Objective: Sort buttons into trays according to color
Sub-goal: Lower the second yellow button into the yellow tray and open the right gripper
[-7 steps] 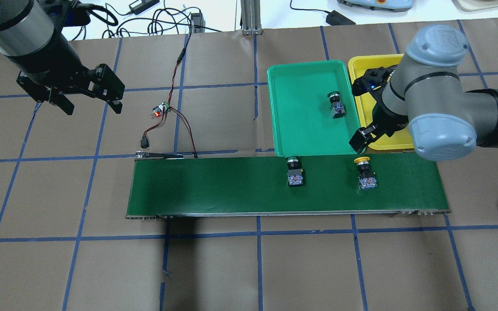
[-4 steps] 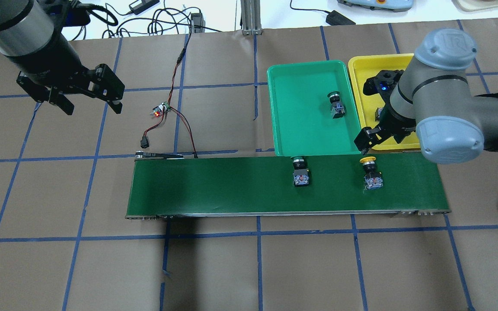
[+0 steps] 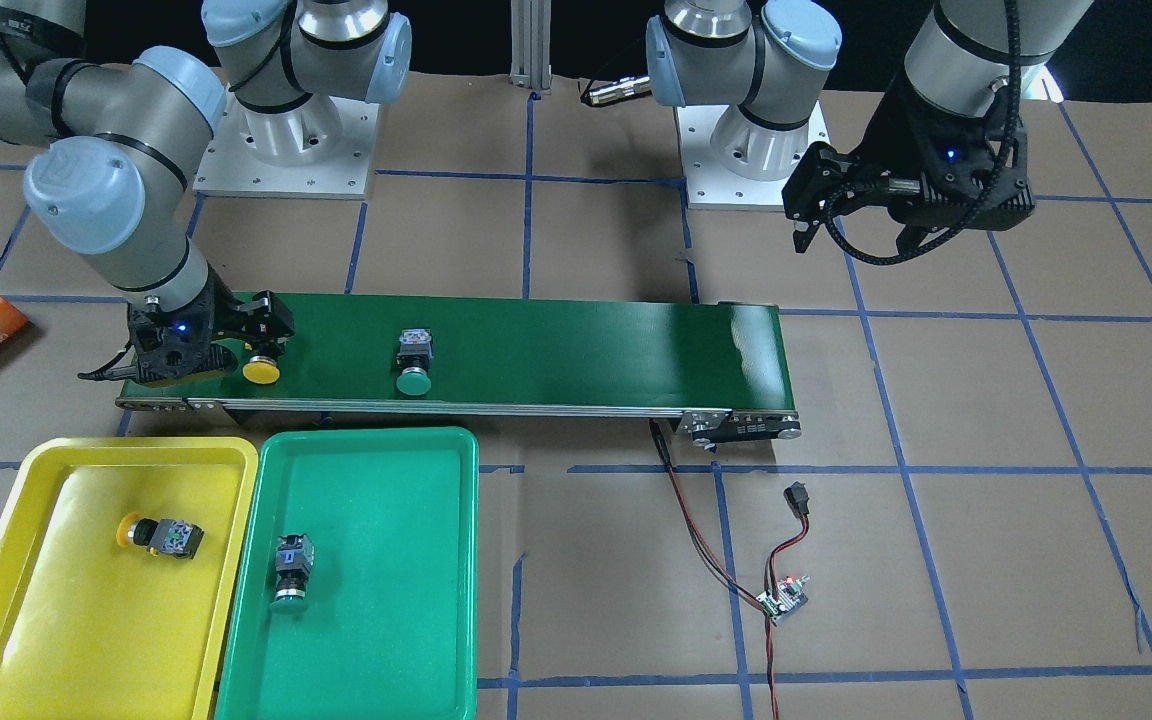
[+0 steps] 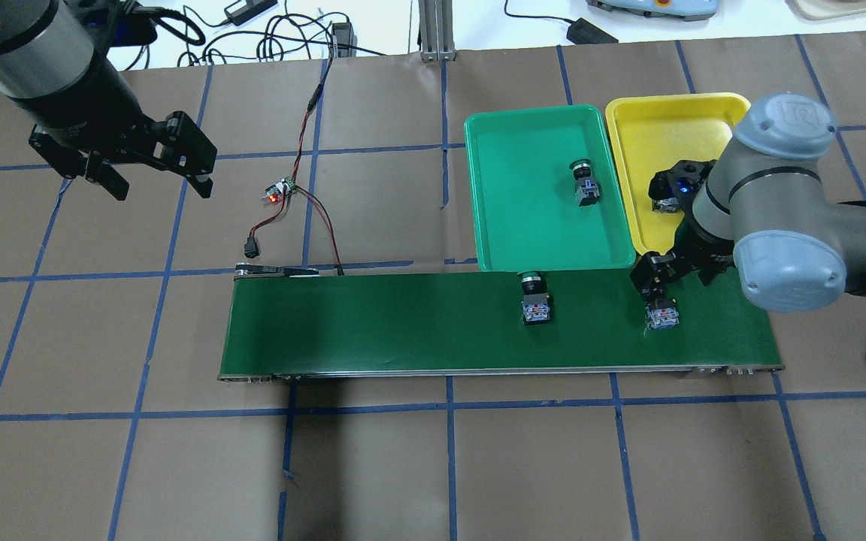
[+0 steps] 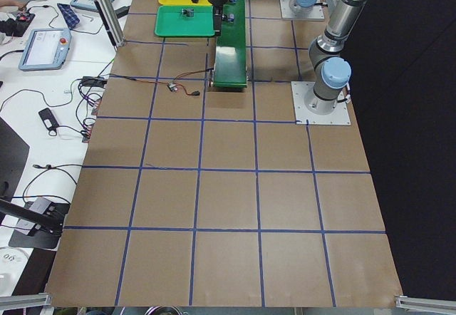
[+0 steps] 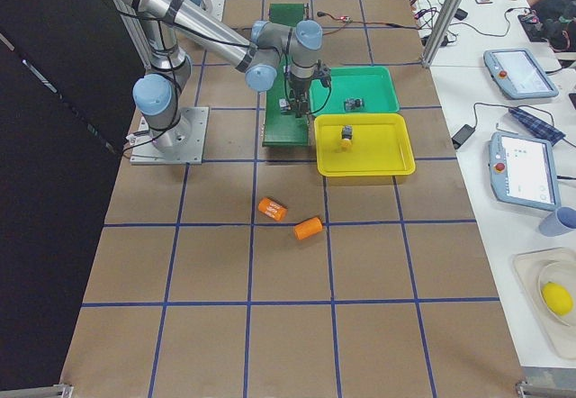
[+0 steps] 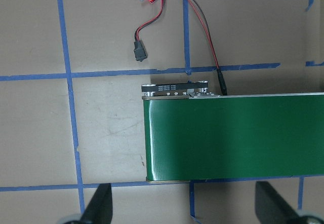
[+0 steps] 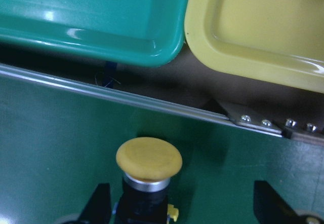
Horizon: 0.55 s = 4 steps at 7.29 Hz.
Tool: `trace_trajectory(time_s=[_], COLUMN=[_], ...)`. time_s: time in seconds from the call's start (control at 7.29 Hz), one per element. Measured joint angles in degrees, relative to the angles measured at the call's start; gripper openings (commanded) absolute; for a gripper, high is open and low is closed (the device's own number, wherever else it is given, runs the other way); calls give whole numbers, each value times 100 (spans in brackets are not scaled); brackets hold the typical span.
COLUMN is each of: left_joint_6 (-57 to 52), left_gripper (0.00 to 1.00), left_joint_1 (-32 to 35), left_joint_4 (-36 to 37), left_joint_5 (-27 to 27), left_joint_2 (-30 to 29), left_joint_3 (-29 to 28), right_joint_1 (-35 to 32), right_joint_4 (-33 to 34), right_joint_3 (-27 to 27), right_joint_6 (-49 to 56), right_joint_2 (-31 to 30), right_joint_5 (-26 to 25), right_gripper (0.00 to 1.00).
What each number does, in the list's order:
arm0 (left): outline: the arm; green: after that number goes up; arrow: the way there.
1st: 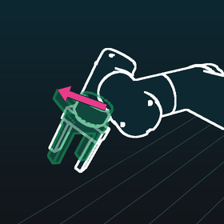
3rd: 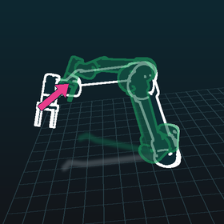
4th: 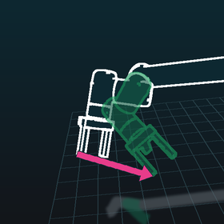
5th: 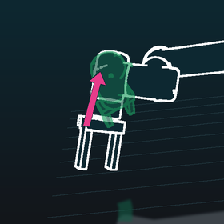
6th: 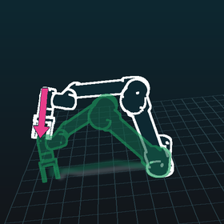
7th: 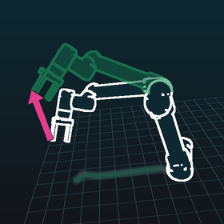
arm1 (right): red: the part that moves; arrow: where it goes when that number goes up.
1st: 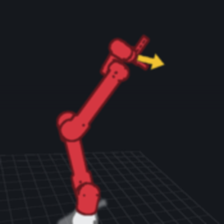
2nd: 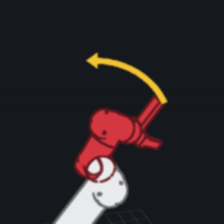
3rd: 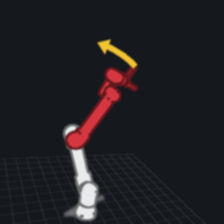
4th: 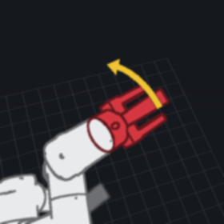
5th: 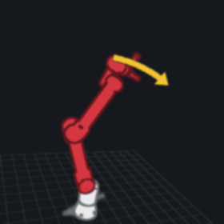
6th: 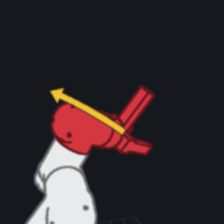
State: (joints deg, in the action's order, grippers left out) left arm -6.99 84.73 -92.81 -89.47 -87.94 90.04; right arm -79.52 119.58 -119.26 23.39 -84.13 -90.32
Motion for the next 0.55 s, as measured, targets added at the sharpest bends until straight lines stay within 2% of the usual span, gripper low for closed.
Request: trace_trajectory(time_s=[0.14,0.27,0.41,0.55], left_joint_6=[1,0,0,2], left_gripper=[100,100,100,100], left_joint_1=[0,0,0,0], left_joint_4=[0,0,0,0], left_joint_5=[0,0,0,0], left_joint_2=[-3,-3,-4,-4], left_joint_3=[0,1,3,4], right_joint_1=[3,5,6,6], right_joint_4=[28,58,84,92], right_joint_3=[-26,-38,-41,-44], right_joint_6=[-1,-1,-1,-1], right_joint_2=[5,8,10,10], right_joint_5=[21,29,27,25], right_gripper=[68,30,6,0])
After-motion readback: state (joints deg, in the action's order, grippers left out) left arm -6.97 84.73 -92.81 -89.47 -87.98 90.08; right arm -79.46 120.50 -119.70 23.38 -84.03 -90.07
